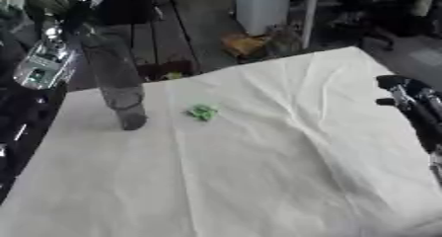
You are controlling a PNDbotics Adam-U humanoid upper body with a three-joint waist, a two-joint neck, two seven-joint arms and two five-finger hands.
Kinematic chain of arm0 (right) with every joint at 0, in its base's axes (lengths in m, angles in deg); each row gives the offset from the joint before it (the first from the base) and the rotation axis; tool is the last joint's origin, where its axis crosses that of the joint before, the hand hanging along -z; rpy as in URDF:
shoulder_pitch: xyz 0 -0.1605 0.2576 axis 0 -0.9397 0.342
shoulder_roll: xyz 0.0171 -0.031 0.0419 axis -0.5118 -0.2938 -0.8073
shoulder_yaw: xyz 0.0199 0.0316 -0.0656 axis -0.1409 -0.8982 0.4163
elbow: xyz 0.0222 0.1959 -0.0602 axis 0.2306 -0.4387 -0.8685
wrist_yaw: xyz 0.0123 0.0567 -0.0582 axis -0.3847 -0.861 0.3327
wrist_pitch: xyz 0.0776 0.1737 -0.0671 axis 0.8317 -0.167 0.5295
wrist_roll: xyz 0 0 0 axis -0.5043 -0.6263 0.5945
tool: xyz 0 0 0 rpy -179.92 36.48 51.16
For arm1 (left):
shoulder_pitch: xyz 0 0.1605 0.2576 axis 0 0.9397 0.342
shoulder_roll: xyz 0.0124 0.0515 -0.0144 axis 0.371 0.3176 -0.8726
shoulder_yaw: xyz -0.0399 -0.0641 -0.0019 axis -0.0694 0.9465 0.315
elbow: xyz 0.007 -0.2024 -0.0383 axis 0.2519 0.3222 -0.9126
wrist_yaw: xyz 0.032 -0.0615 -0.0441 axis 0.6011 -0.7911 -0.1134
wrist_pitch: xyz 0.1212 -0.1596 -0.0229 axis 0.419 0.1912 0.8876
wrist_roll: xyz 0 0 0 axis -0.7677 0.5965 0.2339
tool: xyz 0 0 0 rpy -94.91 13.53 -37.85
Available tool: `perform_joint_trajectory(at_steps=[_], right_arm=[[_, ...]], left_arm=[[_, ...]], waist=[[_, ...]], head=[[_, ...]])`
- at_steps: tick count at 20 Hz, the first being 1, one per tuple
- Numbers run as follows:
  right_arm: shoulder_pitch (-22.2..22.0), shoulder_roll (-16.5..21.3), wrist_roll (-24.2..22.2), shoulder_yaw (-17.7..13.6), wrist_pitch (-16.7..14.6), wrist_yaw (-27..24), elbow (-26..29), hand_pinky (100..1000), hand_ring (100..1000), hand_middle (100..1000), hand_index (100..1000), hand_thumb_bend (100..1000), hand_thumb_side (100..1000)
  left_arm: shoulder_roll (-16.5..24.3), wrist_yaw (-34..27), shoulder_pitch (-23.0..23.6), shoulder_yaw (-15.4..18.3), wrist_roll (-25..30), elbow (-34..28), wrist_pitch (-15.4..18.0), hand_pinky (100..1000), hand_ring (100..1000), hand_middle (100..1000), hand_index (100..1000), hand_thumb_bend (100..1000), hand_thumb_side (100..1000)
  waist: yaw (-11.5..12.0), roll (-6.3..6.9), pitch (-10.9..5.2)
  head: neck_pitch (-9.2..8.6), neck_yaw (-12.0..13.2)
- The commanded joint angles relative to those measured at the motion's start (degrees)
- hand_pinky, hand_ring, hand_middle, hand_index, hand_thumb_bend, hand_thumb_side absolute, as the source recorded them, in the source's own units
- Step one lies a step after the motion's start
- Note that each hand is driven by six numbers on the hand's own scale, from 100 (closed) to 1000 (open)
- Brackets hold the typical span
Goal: Arrange flowers into the vase.
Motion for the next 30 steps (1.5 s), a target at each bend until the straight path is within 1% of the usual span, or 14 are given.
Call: perform_joint_trajectory(at_steps=[1,6,10,30], right_arm=[[0.66,1.48,-0.08,-0.48,0.03,0.43,0.33,753,893,803,772,100,655],[0.56,1.54,-0.11,-0.48,0.06,0.49,0.24,752,892,803,771,100,657],[0.5,1.52,-0.18,-0.47,0.06,0.53,0.19,753,892,803,771,100,658],[0.31,1.54,-0.24,-0.61,0.06,0.64,0.13,752,892,803,768,100,662]], left_arm=[[2.09,2.58,-1.84,0.47,1.3,-0.71,-1.66,810,814,804,716,1000,546],[2.17,5.87,-1.81,0.73,3.68,-0.53,-3.72,825,822,811,725,1000,540],[2.17,7.82,-1.76,0.93,4.75,-0.44,-4.61,831,824,812,728,1000,535],[2.13,14.05,-1.12,0.59,9.45,1.08,-6.75,861,837,819,743,1000,521]], waist=[[0.11,-0.17,-0.92],[0.3,-0.1,-1.05],[0.33,-0.06,-1.05],[0.38,0.04,-0.91]], head=[[0.17,-0.15],[0.22,-0.2],[0.19,-0.33],[0.36,-0.6]])
